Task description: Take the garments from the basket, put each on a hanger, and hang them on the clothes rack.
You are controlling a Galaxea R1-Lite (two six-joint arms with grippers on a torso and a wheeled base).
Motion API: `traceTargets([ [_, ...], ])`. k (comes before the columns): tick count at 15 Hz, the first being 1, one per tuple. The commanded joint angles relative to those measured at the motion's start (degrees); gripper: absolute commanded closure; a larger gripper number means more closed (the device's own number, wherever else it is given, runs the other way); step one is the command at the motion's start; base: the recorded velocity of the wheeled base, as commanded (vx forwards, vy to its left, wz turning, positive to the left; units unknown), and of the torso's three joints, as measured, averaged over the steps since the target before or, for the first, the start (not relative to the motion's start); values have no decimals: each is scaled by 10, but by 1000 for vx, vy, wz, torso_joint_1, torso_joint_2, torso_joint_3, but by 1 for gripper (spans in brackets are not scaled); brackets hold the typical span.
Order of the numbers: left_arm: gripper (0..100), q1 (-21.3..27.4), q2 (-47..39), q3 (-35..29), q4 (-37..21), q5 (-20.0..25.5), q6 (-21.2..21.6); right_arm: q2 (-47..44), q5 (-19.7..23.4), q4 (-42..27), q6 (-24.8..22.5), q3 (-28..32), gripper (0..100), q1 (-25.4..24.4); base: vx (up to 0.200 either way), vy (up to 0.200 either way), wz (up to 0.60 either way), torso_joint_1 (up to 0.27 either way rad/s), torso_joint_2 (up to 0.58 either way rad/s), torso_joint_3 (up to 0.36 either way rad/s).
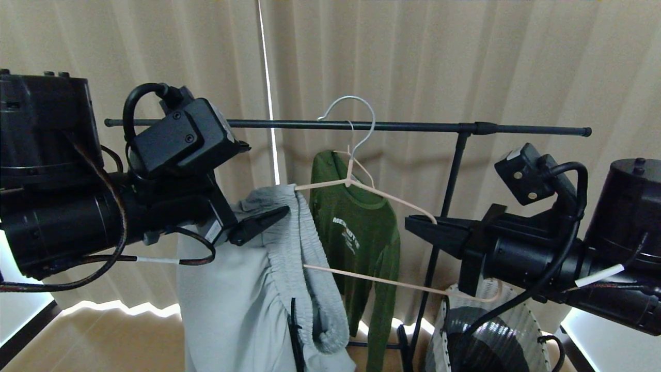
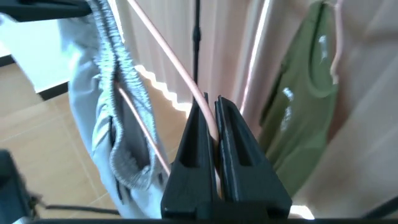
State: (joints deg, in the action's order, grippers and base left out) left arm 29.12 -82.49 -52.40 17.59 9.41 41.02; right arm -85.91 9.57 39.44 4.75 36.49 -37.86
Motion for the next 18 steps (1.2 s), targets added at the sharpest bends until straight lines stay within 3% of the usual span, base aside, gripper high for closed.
traceTargets([
  [1, 0, 1, -6, 4, 0, 0, 0, 0, 1, 1, 0, -3, 100, -13, 0, 0, 0, 0, 0, 0],
  [4, 0, 5, -5, 19, 1, 2, 0, 4, 33, 1, 0, -5, 100, -19, 0, 0, 0, 0, 0, 0],
  [10, 0, 9, -3, 28, 1, 2, 0, 3, 37, 20, 0, -6, 100, -20, 0, 0, 0, 0, 0, 0],
  [11, 100, 9, -3, 28, 1, 2, 0, 3, 41, 28, 0, -10, 100, -20, 0, 0, 0, 0, 0, 0],
  [18, 100, 9, -2, 28, 1, 2, 0, 4, 41, 35, 0, -16, 100, -20, 0, 0, 0, 0, 0, 0],
])
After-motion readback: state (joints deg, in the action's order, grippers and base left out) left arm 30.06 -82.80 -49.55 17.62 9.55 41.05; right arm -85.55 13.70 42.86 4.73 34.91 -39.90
